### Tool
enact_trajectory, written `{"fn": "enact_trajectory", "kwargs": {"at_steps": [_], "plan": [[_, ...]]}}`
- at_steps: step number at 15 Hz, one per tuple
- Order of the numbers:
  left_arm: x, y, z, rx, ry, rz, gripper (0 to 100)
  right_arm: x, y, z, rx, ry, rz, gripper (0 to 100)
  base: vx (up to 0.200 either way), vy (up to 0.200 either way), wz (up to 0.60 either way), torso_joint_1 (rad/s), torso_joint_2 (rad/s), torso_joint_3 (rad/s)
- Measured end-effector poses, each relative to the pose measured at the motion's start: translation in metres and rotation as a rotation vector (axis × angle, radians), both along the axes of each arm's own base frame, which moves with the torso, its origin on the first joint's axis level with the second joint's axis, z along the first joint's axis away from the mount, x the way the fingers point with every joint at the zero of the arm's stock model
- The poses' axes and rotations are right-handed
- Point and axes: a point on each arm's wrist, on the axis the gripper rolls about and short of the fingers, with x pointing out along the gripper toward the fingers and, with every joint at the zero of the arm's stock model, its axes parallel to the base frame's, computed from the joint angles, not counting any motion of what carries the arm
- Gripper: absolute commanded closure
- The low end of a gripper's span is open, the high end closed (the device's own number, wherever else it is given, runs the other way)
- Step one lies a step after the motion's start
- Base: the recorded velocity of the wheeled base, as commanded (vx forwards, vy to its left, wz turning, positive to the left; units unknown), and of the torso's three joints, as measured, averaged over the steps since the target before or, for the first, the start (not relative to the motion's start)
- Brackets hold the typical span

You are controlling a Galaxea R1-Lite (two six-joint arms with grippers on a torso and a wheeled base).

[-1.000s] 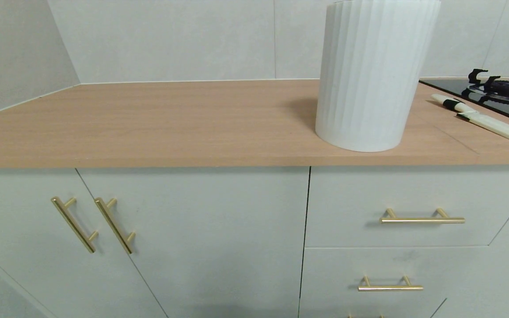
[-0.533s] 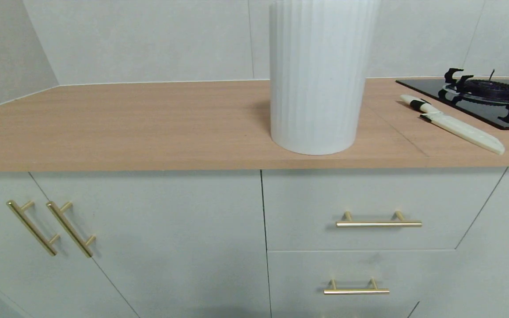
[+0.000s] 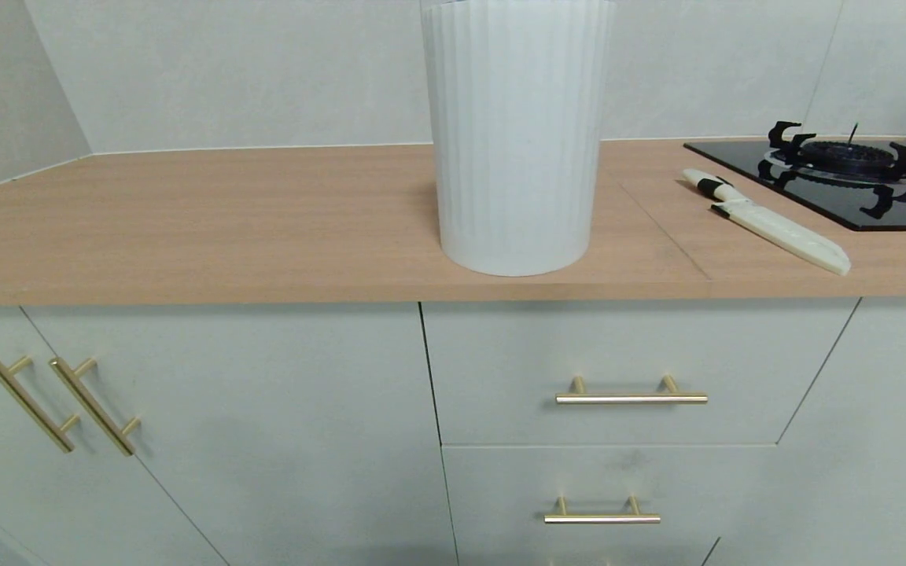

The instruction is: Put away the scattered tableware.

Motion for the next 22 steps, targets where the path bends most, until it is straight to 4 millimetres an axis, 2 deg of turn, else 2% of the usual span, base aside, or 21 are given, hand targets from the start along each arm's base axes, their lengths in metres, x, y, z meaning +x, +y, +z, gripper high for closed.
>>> {"fn": "enact_trajectory", "kwargs": {"at_steps": [9, 13, 22], "plan": [[0.0000, 0.0000, 0.0001, 0.000, 0.000, -0.001, 0, 0.0000, 0.0000, 0.0001, -0.001, 0.000, 0.000, 0, 0.000, 0.000, 0.00, 0.000, 0.00, 0.000], [0.0000, 0.0000, 0.0002, 0.000, -0.001, -0.001, 0, 0.0000, 0.0000, 0.0002, -0.001, 0.000, -0.001, 0, 0.000, 0.000, 0.00, 0.066, -0.23, -0.241], [0.0000, 0.0000, 0.0000, 0.000, 0.000, 0.000, 0, 0.0000, 0.0000, 0.0002, -0.001, -0.001, 0.000, 0, 0.000, 0.000, 0.00, 0.159, -0.49, -0.296]]}}
